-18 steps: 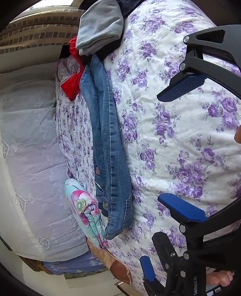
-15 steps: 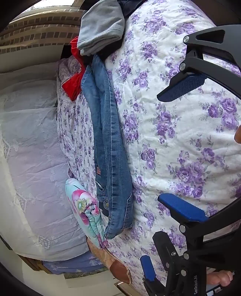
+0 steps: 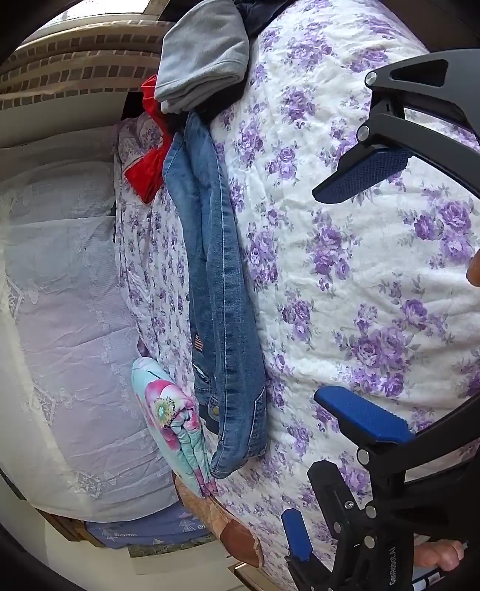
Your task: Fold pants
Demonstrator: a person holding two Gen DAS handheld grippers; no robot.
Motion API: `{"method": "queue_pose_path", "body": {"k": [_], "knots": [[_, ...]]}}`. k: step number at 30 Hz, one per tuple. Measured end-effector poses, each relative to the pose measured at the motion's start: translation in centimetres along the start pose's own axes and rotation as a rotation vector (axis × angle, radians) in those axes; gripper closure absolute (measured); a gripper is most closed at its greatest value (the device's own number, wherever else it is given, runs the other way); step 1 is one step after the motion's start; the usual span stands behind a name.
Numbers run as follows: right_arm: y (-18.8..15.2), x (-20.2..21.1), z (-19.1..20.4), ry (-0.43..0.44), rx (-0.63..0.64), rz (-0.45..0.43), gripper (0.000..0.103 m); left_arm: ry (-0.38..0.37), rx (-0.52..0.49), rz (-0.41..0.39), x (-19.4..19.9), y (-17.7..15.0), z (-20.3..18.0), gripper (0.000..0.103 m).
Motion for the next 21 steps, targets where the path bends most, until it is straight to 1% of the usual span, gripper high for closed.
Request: {"method": "queue_pose_path", "body": {"k": [4,10,21], "knots": [[0.1,0.1,0.0,-0.006,0.017,-0.008,0.003,0.006,0.004,0.003,-0.1,0.1,0.0,0.004],[1.3,0.8,-0.5,-0.024,0.028,-0.043,0.003,0.008,0.021,0.004,-0.4,0.1,0.5,0.004],[1.3,0.6,-1.0,-0.038,0.022,-0.042,0.003,-0.003,0.016,0.009,-0.8,0.0,0.3,0.004]]}}
Point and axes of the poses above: each gripper's, at about its wrist camera, not at the fingertips, and x roughly against the way its jaws point, z to its left, y to its top, the point moved 10 cm from there along -x, roughly the way its jaws point, and after that the axes turned 14 degrees about -x, right-handed, at the moved point
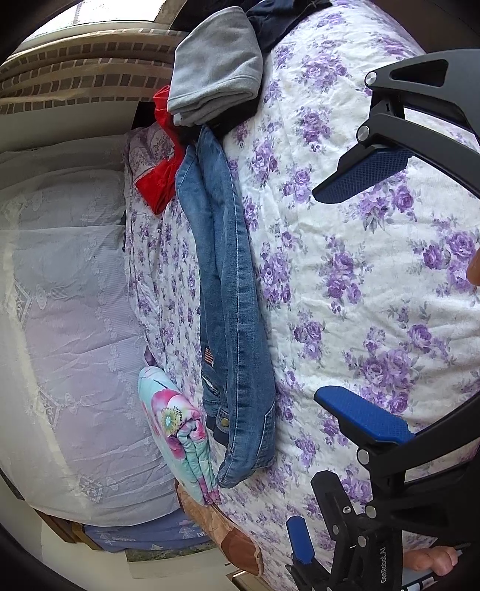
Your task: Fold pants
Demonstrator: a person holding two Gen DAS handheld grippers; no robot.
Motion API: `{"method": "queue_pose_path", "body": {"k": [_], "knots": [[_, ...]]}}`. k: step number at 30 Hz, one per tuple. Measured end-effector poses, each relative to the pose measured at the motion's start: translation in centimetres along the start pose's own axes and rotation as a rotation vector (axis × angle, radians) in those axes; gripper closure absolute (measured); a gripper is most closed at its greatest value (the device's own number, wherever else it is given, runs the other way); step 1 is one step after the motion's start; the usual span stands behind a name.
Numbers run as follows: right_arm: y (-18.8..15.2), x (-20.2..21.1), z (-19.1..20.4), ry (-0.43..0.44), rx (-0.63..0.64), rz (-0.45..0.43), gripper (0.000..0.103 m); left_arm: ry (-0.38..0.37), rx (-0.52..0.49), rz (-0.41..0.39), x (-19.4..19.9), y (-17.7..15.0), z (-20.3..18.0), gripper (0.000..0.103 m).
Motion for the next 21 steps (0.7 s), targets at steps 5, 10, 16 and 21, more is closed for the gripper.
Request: {"method": "queue_pose_path", "body": {"k": [5,10,16,21], "knots": [[-0.03,-0.02,0.03,0.0,0.0,0.0,0.003,-0.001,0.001,0.0,-0.04,-0.02,-0.02,0.004],[-0.2,-0.07,0.35,0.0,0.009,0.0,0.003,0.0,0.0,0.0,-0.04,0.0,-0.04,0.004],[-0.2,-0.07,0.35,0.001,0.009,0.0,0.003,0.002,0.0,0.001,-0.12,-0.01,-0.12,0.004],[-0.25,-0.16,0.52,0.002,0.016,0.001,0.003,0.001,-0.001,0.0,-0.14,-0.01,-0.16,0.004]]}}
Point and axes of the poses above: each gripper's, at about its wrist camera, not at the fingertips, and x roughly against the way its jaws point, z to its left, y to its top, the point moved 10 cm from there along -x, roughly the way its jaws point, and after that the axes turned 14 degrees about -x, right-handed, at the moved point
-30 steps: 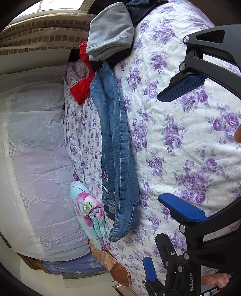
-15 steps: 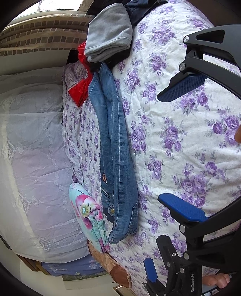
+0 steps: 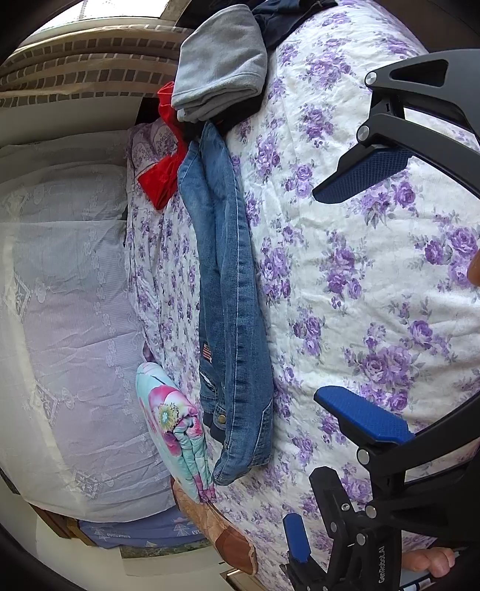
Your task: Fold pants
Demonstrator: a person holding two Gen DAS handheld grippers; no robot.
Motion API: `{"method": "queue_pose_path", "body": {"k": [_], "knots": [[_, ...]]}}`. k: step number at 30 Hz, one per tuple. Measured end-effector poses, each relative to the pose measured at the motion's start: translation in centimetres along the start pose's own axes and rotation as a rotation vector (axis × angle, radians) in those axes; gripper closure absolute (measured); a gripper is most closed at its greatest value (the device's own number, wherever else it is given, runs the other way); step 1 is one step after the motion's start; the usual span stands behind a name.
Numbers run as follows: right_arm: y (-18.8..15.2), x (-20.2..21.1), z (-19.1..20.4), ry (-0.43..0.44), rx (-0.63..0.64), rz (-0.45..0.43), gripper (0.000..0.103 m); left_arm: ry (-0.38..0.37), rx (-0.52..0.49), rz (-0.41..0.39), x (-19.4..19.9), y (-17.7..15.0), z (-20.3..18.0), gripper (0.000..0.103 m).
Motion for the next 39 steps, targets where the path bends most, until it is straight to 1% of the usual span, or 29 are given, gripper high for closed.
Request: {"method": "queue_pose_path", "body": {"k": [34,37,39], "knots": [[-0.53,-0.42,0.37,0.001,0.004,0.007,0.003,-0.003,-0.003,0.002,-0.14,-0.13,-0.25,0.004],[-0.75,-0.57,0.41,0.003,0.017,0.014,0.003,-0.016,-0.01,0.006,-0.39,-0.38,-0.16,0.004],[-0.89,-0.68,0.79,0.012,0.037,0.018,0.003,-0.041,-0.007,0.012,-0.56,-0.97,0.57,0.004]]}}
Point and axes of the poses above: each gripper's, at about its wrist camera, not at the fingertips, and x roughly against the way its jaws point, z to its left, y to its top, the point moved 10 cm from there along -x, roughly the way its jaws point, and after that the axes turned 14 degrees about -x, right-handed, at the moved point
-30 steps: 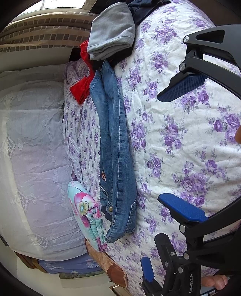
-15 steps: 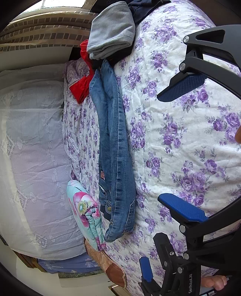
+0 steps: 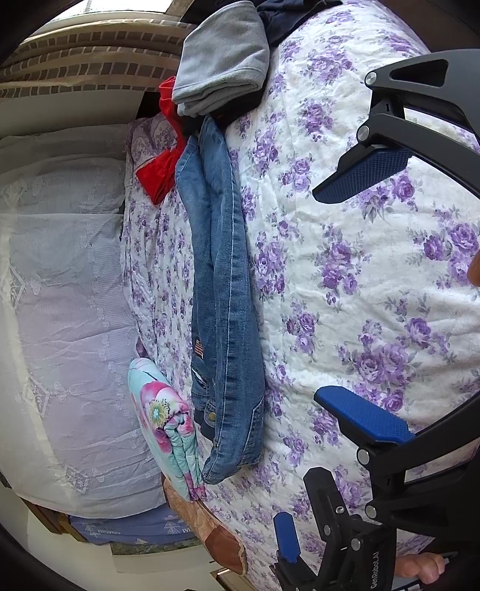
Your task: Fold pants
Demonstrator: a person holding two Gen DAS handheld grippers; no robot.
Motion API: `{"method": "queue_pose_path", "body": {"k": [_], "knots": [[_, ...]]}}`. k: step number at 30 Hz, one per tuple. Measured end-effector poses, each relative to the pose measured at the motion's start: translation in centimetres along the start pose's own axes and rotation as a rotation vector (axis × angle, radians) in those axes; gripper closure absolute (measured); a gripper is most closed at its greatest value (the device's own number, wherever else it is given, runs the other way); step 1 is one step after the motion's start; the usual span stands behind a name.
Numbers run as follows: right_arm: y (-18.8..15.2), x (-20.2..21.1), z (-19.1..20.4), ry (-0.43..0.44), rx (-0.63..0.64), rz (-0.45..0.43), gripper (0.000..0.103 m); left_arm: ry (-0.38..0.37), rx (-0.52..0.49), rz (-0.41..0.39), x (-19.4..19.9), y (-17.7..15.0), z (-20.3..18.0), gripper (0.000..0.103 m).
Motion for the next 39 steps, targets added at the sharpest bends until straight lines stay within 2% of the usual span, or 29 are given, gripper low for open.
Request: {"method": "queue_pose_path", "body": {"k": [3,6,10,14,16,19,22,23,24,26,28,30,35,37,39], "knots": [[-0.1,-0.4,1.4,0.026,0.043,0.007,0.003,0.03,0.068,0.019,-0.2,-1.7,3.6,0.004],[0.4,-0.8,4.9,0.097,0.141,0.007,0.003,0.081,0.152,0.034,0.0,-3.5,8.2,0.004],[1.5,-1.4,12.0,0.229,0.348,-0.018,0.003,0.16,0.226,0.03,0.9,-5.1,14.3,0.004],[1.8,-4.1,18.7,0.329,0.544,-0.006,0.003,0.196,0.271,0.029,1.3,-5.7,19.1,0.004],[1.8,-5.9,21.5,0.334,0.646,-0.012,0.003,0.2,0.288,0.044,1.2,-5.8,21.2,0.004],[1.8,-9.3,24.0,0.285,0.789,-0.017,0.005,0.219,0.29,0.075,0.7,-5.7,24.3,0.004],[1.7,-12.1,25.3,0.271,0.889,0.002,0.016,0.219,0.275,0.088,0.2,-4.9,26.7,0.004],[1.3,-12.8,25.5,0.265,0.915,0.025,0.028,0.211,0.268,0.093,-0.1,-4.4,27.5,0.004],[0.9,-13.3,25.3,0.261,0.939,0.049,0.053,0.198,0.263,0.098,-0.5,-3.8,28.0,0.004],[0.2,-13.4,25.0,0.237,0.984,0.055,0.072,0.154,0.251,0.103,-1.6,-2.2,28.7,0.004],[-0.4,-11.9,24.9,0.228,1.0,0.041,0.077,0.085,0.24,0.107,-3.0,-0.5,28.8,0.004],[-1.2,-9.9,24.7,0.24,0.997,0.025,0.089,-0.024,0.228,0.106,-5.1,1.6,28.2,0.004],[-3.0,-8.0,23.4,0.243,0.929,0.09,0.091,-0.297,0.237,0.175,-12.4,5.0,24.4,0.004],[-3.6,-7.4,23.0,0.22,0.929,0.077,0.091,-0.402,0.26,0.222,-14.7,5.5,22.2,0.005],[-3.6,-7.0,22.9,0.209,0.897,0.072,0.091,-0.546,0.286,0.257,-16.6,6.2,19.4,0.005]]}}
Point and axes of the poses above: each gripper's, at about its wrist camera, not at the fingertips, and x roughly against the way its jaws point, z to its left, y to its top, the point moved 10 cm from there along -x, roughly the way its jaws point, and after that the axes turned 14 degrees about -x, right-handed, at the moved point
